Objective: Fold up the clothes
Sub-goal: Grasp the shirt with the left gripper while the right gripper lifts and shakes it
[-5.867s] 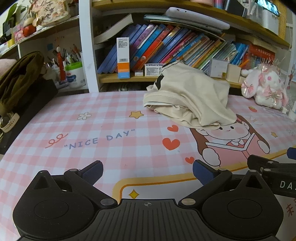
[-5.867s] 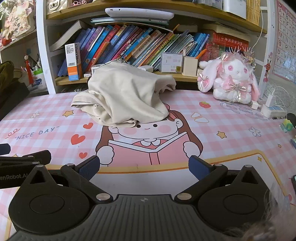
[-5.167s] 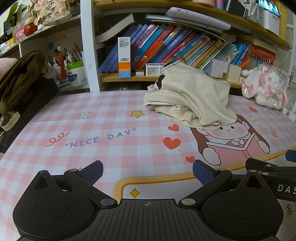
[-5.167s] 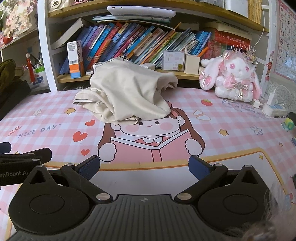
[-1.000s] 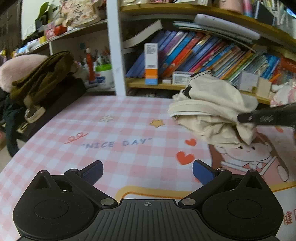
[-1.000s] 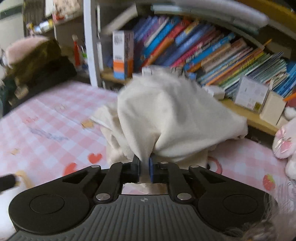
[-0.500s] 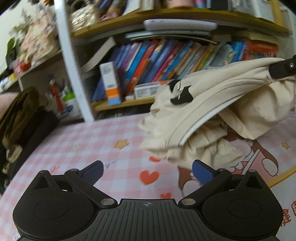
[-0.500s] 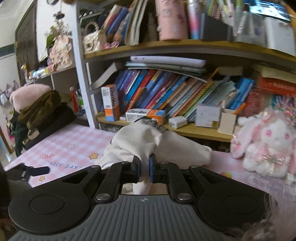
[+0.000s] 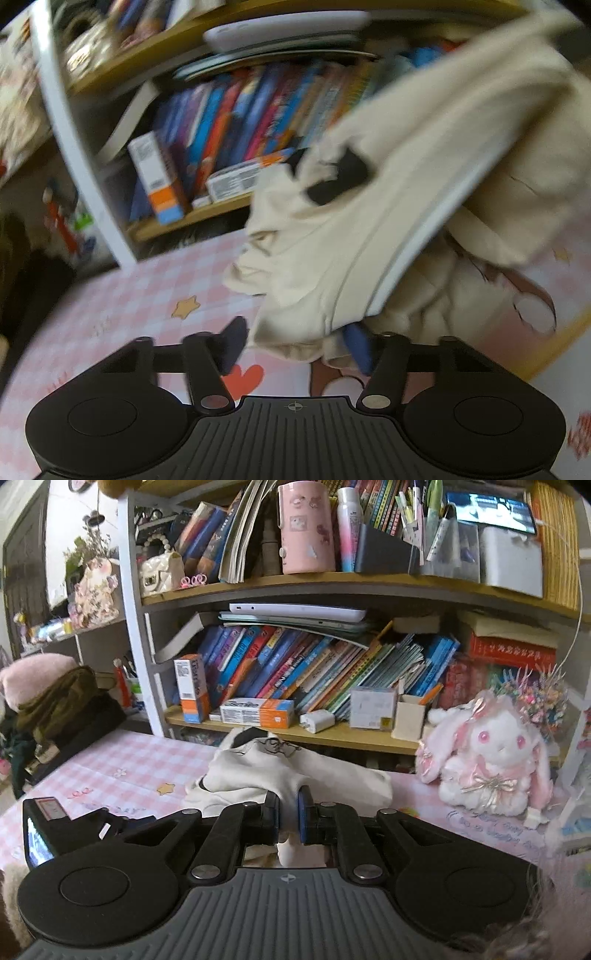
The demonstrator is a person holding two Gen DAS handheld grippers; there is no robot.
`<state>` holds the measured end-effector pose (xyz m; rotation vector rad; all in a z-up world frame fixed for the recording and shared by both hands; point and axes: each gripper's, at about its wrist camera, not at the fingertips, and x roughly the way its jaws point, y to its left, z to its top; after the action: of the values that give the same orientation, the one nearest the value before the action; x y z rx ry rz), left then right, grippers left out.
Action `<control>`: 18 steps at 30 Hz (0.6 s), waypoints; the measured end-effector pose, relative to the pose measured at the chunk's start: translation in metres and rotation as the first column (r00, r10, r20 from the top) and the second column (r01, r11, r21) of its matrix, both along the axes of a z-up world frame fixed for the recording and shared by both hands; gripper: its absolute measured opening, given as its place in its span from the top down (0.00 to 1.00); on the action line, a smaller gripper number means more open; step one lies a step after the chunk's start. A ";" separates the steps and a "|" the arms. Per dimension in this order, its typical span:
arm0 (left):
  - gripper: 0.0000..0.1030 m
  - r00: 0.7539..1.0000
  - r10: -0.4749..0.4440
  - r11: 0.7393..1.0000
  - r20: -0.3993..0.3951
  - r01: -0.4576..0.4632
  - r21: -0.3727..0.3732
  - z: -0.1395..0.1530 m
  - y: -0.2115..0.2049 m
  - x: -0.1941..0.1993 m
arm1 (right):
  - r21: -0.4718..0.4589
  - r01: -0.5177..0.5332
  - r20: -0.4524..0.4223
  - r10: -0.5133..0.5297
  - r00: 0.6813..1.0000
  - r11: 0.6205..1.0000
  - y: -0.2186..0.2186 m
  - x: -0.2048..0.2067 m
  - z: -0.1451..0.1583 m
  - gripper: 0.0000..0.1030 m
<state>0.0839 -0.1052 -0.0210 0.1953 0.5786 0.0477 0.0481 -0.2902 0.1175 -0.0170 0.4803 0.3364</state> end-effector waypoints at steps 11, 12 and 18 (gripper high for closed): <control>1.00 0.915 0.145 0.966 0.377 -0.048 -0.255 0.109 0.090 -0.052 | 0.028 -0.141 0.213 0.131 0.968 0.990 0.012 -0.028 0.065 0.93; 1.00 0.892 0.159 0.964 0.423 -0.048 -0.262 0.124 0.094 -0.062 | 0.027 -0.156 0.258 0.144 0.955 0.987 0.014 -0.031 0.078 0.93; 1.00 0.636 0.226 0.959 0.738 -0.012 -0.284 0.230 0.111 -0.136 | 0.061 -0.270 0.546 0.195 0.815 0.961 0.011 -0.073 0.167 0.95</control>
<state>-0.0521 0.0057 0.2094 -0.1291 -0.2768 0.1782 -0.0244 -0.2790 0.2840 -0.0368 -0.1091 0.5856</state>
